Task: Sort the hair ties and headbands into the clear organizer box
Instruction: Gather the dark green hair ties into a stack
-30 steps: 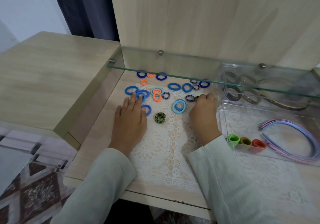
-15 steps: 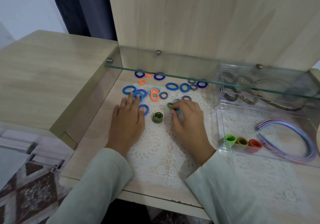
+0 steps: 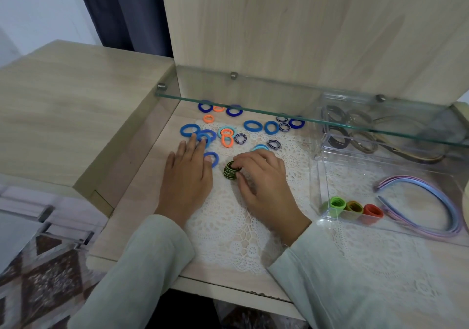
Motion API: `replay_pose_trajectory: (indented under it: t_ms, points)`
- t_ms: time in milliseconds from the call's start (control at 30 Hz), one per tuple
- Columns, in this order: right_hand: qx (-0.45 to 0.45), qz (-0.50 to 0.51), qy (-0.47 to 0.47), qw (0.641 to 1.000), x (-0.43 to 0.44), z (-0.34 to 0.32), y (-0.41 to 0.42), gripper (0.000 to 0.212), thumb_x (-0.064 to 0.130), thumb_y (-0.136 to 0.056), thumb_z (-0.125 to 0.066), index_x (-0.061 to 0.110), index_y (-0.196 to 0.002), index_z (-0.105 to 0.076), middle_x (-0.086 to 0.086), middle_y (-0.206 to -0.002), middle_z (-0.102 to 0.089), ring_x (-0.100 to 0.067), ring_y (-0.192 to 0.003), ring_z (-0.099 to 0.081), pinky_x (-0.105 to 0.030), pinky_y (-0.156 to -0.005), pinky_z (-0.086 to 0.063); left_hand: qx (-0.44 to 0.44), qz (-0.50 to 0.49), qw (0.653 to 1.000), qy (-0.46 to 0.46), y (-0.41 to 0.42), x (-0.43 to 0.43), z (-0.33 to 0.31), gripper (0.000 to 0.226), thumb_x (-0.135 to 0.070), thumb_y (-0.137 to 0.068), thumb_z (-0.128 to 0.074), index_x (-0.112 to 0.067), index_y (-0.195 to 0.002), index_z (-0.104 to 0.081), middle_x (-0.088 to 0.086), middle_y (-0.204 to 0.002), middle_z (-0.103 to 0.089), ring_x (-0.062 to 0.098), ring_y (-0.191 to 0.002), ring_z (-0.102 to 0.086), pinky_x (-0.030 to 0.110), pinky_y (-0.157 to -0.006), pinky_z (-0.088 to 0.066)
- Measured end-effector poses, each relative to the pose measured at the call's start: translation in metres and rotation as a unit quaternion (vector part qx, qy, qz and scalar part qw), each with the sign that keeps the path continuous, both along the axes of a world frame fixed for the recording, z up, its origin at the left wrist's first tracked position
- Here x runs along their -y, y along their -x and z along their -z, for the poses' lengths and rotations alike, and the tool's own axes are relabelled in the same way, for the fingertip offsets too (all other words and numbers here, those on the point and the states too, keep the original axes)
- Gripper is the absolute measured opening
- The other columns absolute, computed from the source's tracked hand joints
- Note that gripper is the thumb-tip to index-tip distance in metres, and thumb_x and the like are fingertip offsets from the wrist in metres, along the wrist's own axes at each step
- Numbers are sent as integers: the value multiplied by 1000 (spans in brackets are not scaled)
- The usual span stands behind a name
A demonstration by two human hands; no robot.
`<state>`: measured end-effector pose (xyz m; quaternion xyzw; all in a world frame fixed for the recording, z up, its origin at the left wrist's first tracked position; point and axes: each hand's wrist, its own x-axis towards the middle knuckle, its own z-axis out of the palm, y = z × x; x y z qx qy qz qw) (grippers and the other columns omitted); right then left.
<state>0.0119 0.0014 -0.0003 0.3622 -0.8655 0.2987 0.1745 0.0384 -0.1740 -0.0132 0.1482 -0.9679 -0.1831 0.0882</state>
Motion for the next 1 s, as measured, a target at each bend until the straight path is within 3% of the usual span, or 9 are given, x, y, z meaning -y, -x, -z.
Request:
replay_pose_trajectory:
  t_ms: [333,733,833,1000]
  points:
    - [7,3,-60,998,2,1,0,25,22,-84,-60,21,-109,-63,12,-119,-58,-17,-118,-43,-30,-92,-27,-11,3,1000,-14,-1,-1,0,52,-27,-105,-28,-18,-156,-22,1,-165,-13,22,-151,-12,43,-121,-9]
    - [7,37,-111,993,8,1,2,17,24,-81,-61,18,-96,-67,0,-122,-53,-22,-122,-32,-33,-96,-21,46,32,997,-55,3,6,-6,56,-34,-107,-24,-24,-158,-5,-1,-166,6,23,-152,4,40,-120,5]
    - [11,48,-148,988,10,-4,3,22,25,-82,-60,18,-100,-68,-2,-124,-50,-25,-124,-30,-34,-97,-18,81,45,994,-51,5,10,-8,63,-28,-104,-33,-25,-157,2,1,-165,14,24,-151,11,41,-120,8]
    - [68,38,-215,973,13,-26,7,32,27,-86,-58,25,-117,-66,2,-129,-43,-24,-125,-24,-32,-95,-14,140,65,984,-87,8,15,-15,97,-22,-89,-59,-26,-156,11,2,-161,28,24,-148,25,43,-119,13]
